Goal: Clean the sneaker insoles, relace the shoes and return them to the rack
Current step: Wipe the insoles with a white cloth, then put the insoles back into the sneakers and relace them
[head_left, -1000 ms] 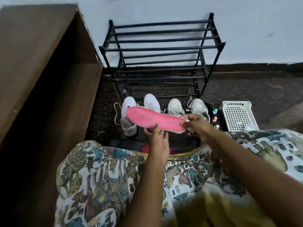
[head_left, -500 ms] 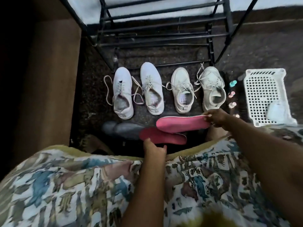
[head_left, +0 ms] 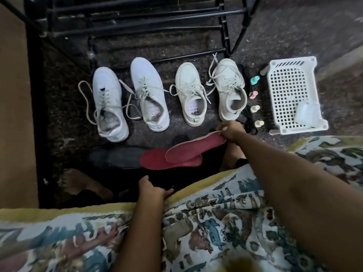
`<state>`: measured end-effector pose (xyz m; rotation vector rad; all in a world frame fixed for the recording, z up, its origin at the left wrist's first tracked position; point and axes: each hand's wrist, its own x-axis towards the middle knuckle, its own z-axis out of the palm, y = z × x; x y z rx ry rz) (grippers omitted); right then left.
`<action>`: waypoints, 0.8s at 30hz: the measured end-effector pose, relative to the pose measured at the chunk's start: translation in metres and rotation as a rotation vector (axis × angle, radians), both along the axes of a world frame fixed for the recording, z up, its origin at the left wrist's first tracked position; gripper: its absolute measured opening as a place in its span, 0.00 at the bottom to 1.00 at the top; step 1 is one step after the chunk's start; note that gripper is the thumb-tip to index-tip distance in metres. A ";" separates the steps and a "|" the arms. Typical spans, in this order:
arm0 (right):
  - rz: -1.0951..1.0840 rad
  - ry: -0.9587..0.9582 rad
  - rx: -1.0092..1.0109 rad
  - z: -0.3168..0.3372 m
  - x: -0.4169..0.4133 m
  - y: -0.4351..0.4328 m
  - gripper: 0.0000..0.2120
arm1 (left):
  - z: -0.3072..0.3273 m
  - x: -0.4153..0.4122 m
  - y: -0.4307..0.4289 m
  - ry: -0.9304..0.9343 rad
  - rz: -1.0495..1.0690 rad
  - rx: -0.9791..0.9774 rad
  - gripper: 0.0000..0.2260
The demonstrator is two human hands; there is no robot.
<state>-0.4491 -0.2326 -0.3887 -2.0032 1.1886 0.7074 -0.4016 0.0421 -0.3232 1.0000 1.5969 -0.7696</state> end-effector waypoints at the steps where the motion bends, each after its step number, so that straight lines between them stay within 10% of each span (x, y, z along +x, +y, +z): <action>1: 0.023 -0.022 -0.004 -0.001 -0.001 -0.002 0.09 | -0.001 0.000 0.000 -0.003 -0.007 0.001 0.20; 8: -0.002 -0.358 -0.362 0.013 -0.026 -0.011 0.27 | 0.002 0.001 0.000 -0.053 -0.045 0.046 0.21; 12: -0.597 -0.335 -0.658 0.032 -0.024 -0.039 0.16 | -0.002 0.003 0.010 -0.072 -0.070 0.084 0.22; 15: -1.160 -0.358 -0.435 0.019 -0.041 -0.091 0.13 | -0.007 0.004 0.022 -0.078 -0.095 0.125 0.23; 24: -0.357 0.132 -0.722 -0.083 -0.064 -0.012 0.11 | -0.013 0.004 0.032 -0.071 -0.092 0.187 0.23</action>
